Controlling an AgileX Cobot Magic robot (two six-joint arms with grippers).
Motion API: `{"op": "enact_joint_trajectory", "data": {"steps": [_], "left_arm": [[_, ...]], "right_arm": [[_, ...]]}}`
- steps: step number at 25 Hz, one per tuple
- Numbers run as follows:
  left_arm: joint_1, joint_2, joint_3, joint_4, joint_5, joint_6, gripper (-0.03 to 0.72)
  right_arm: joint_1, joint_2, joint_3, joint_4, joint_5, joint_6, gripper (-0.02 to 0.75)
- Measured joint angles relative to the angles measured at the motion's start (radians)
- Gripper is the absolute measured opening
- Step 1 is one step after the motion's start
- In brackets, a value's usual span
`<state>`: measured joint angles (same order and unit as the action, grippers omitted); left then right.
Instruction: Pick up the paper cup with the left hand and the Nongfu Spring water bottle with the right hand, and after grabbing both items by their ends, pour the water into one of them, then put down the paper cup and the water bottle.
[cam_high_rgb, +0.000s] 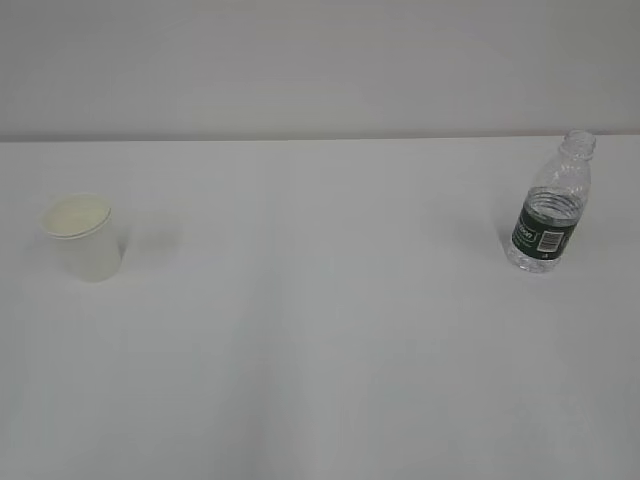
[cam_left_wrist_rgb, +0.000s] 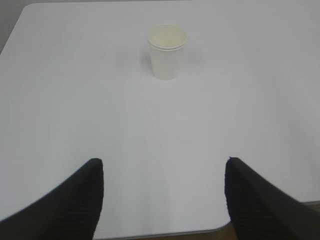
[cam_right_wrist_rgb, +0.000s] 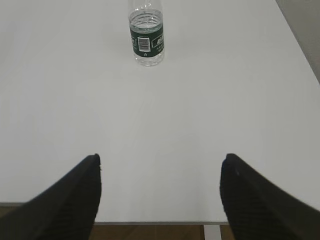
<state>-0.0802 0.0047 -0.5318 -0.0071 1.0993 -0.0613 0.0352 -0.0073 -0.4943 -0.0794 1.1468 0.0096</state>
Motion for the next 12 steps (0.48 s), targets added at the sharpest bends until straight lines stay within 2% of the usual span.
{"op": "enact_joint_trajectory", "data": {"steps": [8,12], "left_arm": [[0.0,0.0,0.0,0.0,0.0,0.0,0.54],[0.0,0.0,0.0,0.007,0.0,0.0,0.54]], "right_arm": [[0.0,0.0,-0.002,0.0,0.0,-0.015,0.554],[0.0,0.0,-0.053,0.0,-0.001,-0.031,0.554]]}}
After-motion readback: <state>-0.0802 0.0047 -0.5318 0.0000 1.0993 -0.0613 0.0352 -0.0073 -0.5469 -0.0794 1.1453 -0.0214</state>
